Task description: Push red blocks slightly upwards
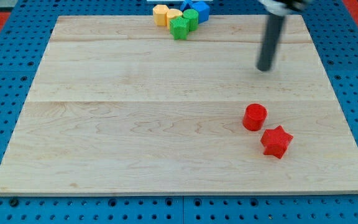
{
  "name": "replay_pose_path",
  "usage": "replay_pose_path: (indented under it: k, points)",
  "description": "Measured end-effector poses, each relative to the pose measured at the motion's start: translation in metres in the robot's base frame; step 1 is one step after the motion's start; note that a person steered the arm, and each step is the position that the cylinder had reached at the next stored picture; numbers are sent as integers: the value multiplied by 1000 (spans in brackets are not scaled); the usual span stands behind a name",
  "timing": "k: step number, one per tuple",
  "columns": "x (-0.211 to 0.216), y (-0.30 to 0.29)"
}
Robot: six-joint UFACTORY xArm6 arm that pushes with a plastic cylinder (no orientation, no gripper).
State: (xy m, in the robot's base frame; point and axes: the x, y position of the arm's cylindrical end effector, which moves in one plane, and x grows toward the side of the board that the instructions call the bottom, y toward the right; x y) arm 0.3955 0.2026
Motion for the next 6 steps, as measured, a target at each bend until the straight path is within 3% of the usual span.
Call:
replay_pose_path:
  k: [1,2,3,4,5,6]
  points:
    - [102,55]
    - [165,49]
    - [170,-27]
    - [135,-63]
    - [80,-63]
    - [52,-57]
